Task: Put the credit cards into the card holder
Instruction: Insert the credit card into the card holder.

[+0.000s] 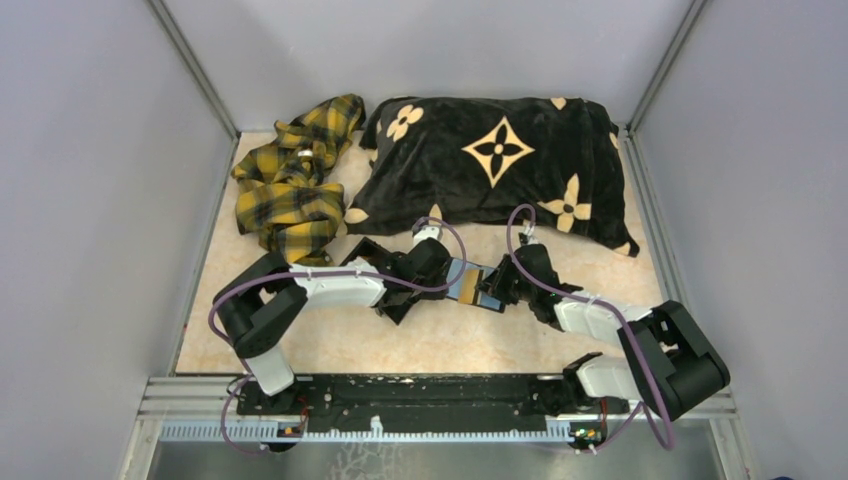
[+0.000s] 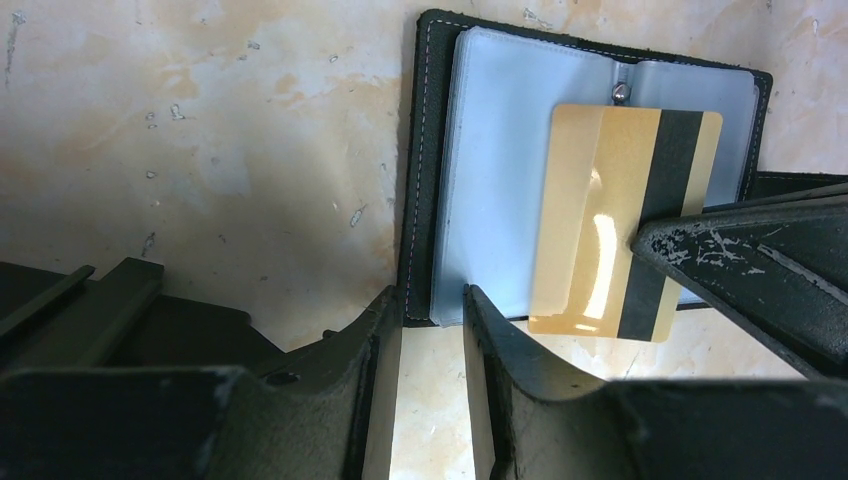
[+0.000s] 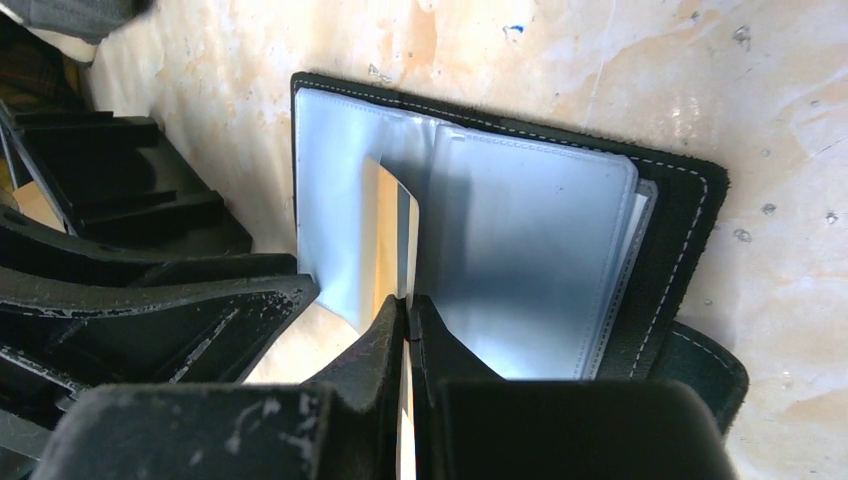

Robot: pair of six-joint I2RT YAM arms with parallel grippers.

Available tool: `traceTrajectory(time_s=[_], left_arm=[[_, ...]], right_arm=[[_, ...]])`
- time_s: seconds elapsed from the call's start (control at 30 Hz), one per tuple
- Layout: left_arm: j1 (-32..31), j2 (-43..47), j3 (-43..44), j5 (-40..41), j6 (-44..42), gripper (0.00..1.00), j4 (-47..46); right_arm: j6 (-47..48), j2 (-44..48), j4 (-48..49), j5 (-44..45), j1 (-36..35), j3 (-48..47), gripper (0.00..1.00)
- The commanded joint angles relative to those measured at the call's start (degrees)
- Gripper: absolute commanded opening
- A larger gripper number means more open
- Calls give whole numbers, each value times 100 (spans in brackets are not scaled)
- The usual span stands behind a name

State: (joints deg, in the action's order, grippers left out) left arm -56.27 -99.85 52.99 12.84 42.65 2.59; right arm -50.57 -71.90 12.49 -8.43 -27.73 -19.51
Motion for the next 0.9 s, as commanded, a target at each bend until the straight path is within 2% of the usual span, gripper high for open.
traceTrajectory(time_s=[0.0,0.5,0.83,0.87], left_arm=[[-59,-77,-221,-94,65,36,189],[-94,-39,-289,-213,164,36,90],[-103,10,-307,-279,168,36,5],[-103,17,-307,-293,173,36,-3]], right_arm=[[133,-103,-251,605,-2,-86,0],[-116,-561,238,448,1,-95,0],[-122,-767,137,483,-253,-273,0],[-97,-777,127,468,-265,-289,3]])
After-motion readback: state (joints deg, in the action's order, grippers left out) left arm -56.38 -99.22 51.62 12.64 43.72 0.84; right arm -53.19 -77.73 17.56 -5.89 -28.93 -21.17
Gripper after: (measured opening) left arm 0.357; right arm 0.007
